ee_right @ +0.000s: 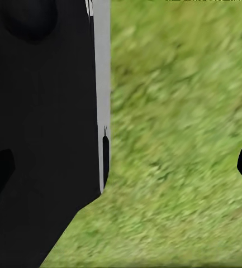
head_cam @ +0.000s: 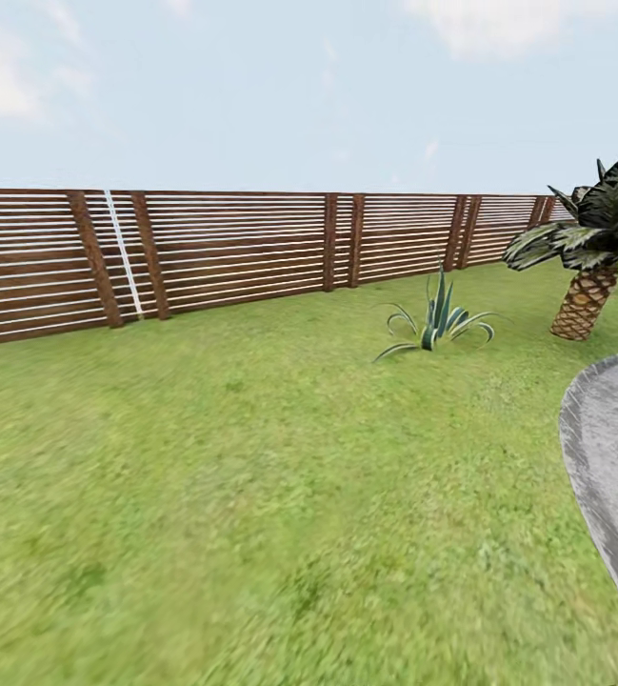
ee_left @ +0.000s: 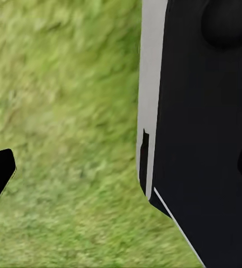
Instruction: Take the three Easter eggs out of the wicker basket on the lawn in the garden, then place them on the lawn next to a single tree (choose any tree) so that all three eggs are next to the same tree and none are left in the basket.
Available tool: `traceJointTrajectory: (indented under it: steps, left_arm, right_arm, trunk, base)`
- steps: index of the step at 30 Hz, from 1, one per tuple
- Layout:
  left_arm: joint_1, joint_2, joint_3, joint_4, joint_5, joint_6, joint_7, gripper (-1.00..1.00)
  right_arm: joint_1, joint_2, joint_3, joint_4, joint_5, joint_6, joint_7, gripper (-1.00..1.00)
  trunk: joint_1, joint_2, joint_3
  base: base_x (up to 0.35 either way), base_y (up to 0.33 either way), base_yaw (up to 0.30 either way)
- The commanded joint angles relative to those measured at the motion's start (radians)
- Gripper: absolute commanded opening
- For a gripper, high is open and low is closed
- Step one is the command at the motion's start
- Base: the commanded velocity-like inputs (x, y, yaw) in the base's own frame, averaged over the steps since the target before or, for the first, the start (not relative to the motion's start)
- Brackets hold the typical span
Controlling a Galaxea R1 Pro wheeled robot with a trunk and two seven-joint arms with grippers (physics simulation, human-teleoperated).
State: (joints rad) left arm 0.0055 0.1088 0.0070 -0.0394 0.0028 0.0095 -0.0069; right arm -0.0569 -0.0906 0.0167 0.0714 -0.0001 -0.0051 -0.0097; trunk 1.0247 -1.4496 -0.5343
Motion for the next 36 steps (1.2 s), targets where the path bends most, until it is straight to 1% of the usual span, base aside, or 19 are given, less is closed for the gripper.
traceJointTrajectory:
  steps: [1,15,28,36]
  left_arm:
    - [0.001,0.0,0.001,-0.002,0.0,0.001,-0.001,1.0]
    - [0.001,0.0,0.001,-0.004,0.0,0.002,-0.004,1.0]
    - [0.001,0.0,0.001,-0.004,0.0,0.003,-0.002,1.0]
    - [0.001,0.0,0.001,-0.004,0.0,0.003,-0.002,1.0]
  right_arm:
    - [-0.001,0.0,0.002,0.002,0.0,0.0,-0.002,1.0]
    - [-0.001,0.0,0.001,0.002,-0.001,0.0,-0.005,1.0]
    - [-0.001,0.0,0.002,0.002,0.0,0.0,-0.009,1.0]
    - [-0.001,0.0,0.003,0.002,0.001,0.001,-0.009,1.0]
  trunk:
    - [0.0,0.0,-0.001]
    - [0.0,0.0,-0.001]
    - [0.0,0.0,-0.001]
    - [0.0,0.0,-0.001]
  base:
    - [0.239,0.0,-0.113]
    - [0.329,0.0,-0.01]
    - [0.339,0.0,0.218]
    - [0.339,0.0,0.044]
